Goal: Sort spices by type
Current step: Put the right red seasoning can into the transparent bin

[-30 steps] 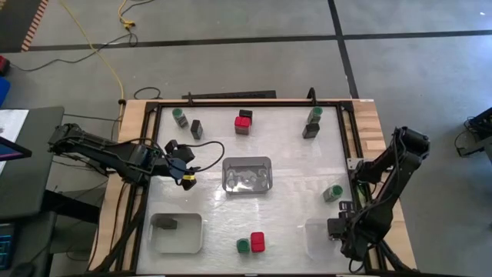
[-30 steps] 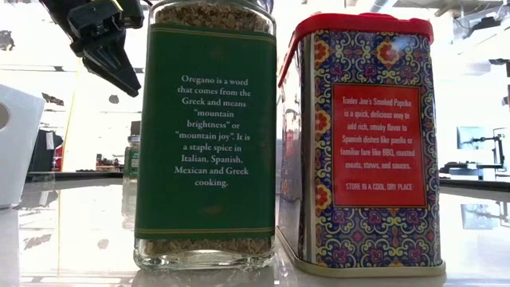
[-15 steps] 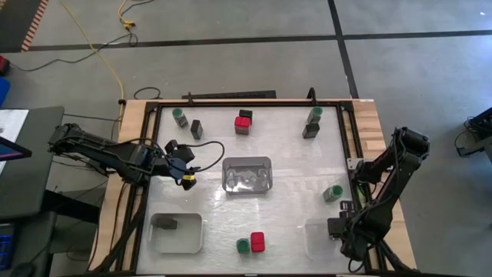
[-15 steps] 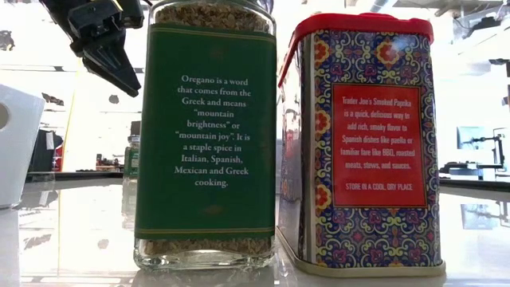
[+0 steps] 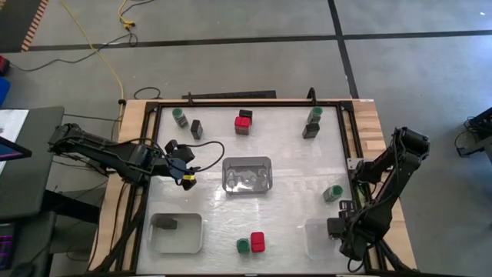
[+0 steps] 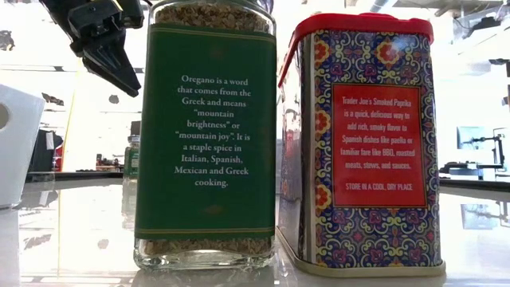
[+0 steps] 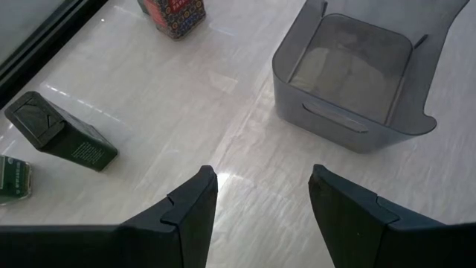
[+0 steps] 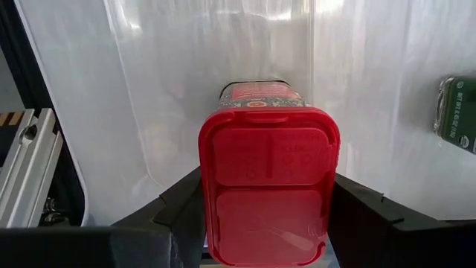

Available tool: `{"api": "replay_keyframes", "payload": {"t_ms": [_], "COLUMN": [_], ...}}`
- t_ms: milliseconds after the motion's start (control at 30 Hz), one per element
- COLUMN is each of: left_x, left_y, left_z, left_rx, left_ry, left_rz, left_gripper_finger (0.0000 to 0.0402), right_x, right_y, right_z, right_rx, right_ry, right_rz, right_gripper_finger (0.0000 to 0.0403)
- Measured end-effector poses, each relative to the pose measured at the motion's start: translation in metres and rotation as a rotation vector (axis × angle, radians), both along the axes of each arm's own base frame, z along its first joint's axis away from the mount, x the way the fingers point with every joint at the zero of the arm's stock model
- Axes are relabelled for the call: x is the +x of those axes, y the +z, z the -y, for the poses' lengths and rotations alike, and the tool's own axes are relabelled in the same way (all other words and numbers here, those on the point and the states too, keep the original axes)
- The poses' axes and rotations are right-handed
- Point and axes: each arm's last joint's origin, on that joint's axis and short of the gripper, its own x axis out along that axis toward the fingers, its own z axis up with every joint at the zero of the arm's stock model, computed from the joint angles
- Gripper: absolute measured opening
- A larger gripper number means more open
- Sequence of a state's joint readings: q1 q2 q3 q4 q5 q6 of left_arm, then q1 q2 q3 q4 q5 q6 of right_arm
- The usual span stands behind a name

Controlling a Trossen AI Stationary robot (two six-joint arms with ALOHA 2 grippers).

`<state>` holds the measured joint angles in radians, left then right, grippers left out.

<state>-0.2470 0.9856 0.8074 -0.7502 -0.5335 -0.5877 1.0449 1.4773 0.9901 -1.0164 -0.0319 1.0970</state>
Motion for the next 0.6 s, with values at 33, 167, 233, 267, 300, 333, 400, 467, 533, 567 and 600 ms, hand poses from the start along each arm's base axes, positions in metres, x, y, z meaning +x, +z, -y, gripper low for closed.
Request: {"api": "replay_keyframes", "payload": {"t_ms": [33,167,233,267,300,333,400,467,533,567,600], "left_x": [0.0001,0.0000,0.0000,0.0000,0.0000,0.0000,0.0000,0.0000,0.0000,0.0000,0.0000], "left_y": [-0.0001,-0.0001,-0.0001,-0.0001,-0.0001,-0.0001,-0.0001,-0.0001,-0.0001,-0.0001,-0.0001], "left_z": [0.0000,0.0000,0.0001,0.0001,0.0000,0.0000,0.0001,0.0000,0.0000,0.0000,0.0000], "left_rx": [0.000,0.000,0.000,0.000,0.000,0.000,0.000,0.000,0.000,0.000,0.000], "left_ry": [0.000,0.000,0.000,0.000,0.000,0.000,0.000,0.000,0.000,0.000,0.000], "left_rz": [0.000,-0.001,-0.001,-0.001,-0.001,-0.001,-0.001,-0.001,-0.001,-0.001,-0.001], "left_gripper_finger": [0.0203,0.0203,0.0203,0.0203,0.0203,0.0203,0.0203,0.0203,0.0203,0.0203,0.0203], "right_x": [0.0000,0.0001,0.0004,0.0005,0.0006,0.0009,0.0010,0.0009,0.0008,0.0006,0.0004], "right_y": [0.0000,0.0000,0.0001,0.0001,0.0001,0.0001,0.0001,0.0001,0.0001,0.0001,0.0000], "right_z": [0.0000,-0.0003,-0.0007,-0.0009,-0.0012,-0.0014,-0.0015,-0.0015,-0.0013,-0.0010,-0.0006], "right_rx": [0.000,0.003,0.007,0.009,0.012,0.015,0.016,0.016,0.014,0.011,0.006], "right_ry": [0.003,0.003,0.003,0.003,0.003,0.001,0.000,-0.001,-0.001,-0.002,-0.002], "right_rz": [0.000,0.002,0.004,0.006,0.007,0.009,0.010,0.009,0.008,0.007,0.004], "right_gripper_finger": [0.0245,0.0245,0.0245,0.0245,0.0245,0.0245,0.0250,0.0259,0.0273,0.0280,0.0287]}}
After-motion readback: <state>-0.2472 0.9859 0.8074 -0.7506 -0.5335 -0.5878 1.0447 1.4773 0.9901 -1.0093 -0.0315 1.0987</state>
